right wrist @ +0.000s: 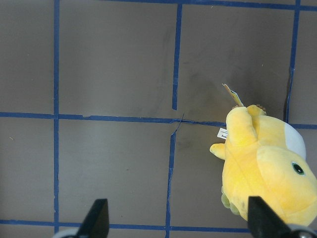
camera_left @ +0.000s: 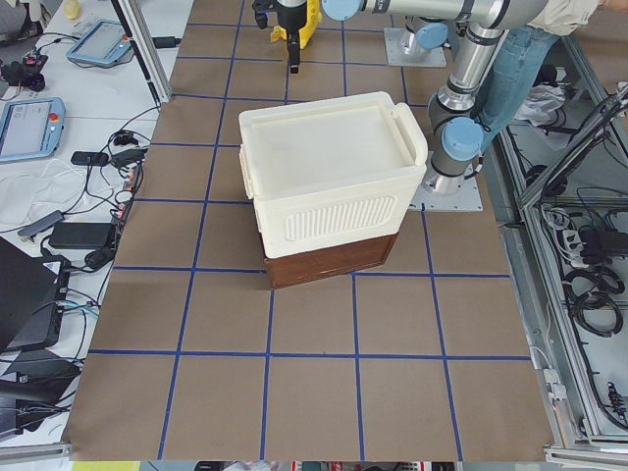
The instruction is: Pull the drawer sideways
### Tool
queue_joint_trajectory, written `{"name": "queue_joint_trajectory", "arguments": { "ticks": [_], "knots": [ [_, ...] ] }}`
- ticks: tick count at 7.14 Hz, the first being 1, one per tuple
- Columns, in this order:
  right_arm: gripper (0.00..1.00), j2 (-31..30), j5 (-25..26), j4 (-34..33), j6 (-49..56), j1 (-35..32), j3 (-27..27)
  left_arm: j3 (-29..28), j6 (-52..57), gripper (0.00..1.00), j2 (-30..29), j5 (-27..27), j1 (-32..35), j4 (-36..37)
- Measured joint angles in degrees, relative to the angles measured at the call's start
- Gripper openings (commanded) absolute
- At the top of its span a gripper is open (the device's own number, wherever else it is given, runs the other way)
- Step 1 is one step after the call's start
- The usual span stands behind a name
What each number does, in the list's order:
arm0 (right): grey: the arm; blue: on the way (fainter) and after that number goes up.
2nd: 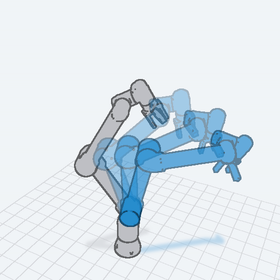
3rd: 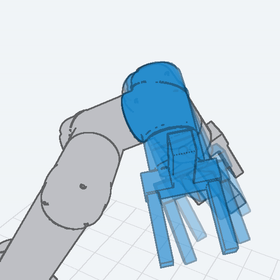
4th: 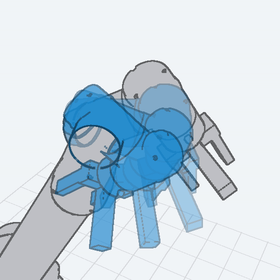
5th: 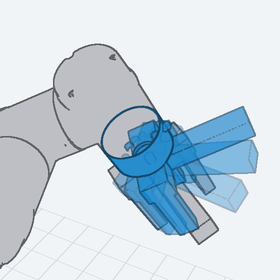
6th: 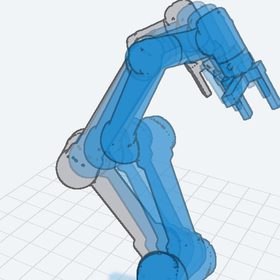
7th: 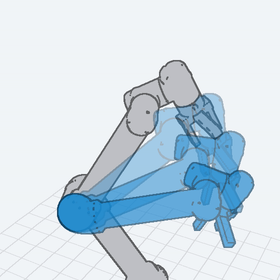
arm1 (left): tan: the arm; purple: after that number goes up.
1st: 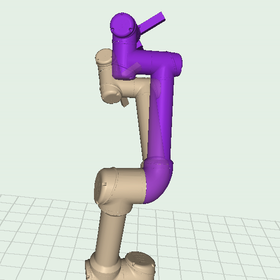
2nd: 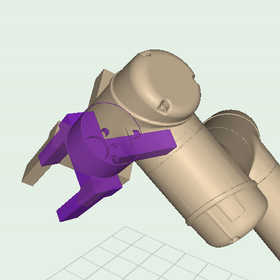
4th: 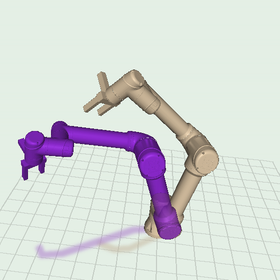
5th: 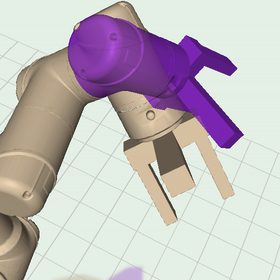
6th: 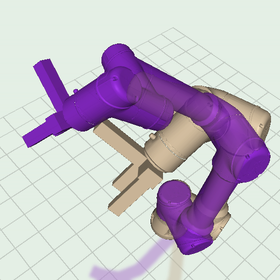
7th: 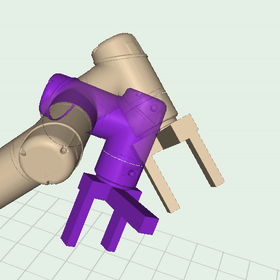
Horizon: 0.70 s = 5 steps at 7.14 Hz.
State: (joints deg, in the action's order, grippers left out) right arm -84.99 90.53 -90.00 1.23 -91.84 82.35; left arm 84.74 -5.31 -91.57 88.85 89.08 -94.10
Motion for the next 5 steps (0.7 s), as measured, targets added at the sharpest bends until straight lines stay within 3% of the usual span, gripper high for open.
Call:
{"name": "queue_joint_trajectory", "arguments": {
  "ticks": [3, 5],
  "knots": [
    [1.0, 0.0, 0.0, 0.0, 0.0, 0.0, 0.0, 0.76, -4.92, 1.0, -3.56, 6.54, 2.23, 0.02],
    [1.0, 0.0, 0.0, 0.0, 0.0, 0.0, 0.0, 1.18, -8.54, 1.0, -7.57, 17.65, 6.02, 0.31]
  ]
}}
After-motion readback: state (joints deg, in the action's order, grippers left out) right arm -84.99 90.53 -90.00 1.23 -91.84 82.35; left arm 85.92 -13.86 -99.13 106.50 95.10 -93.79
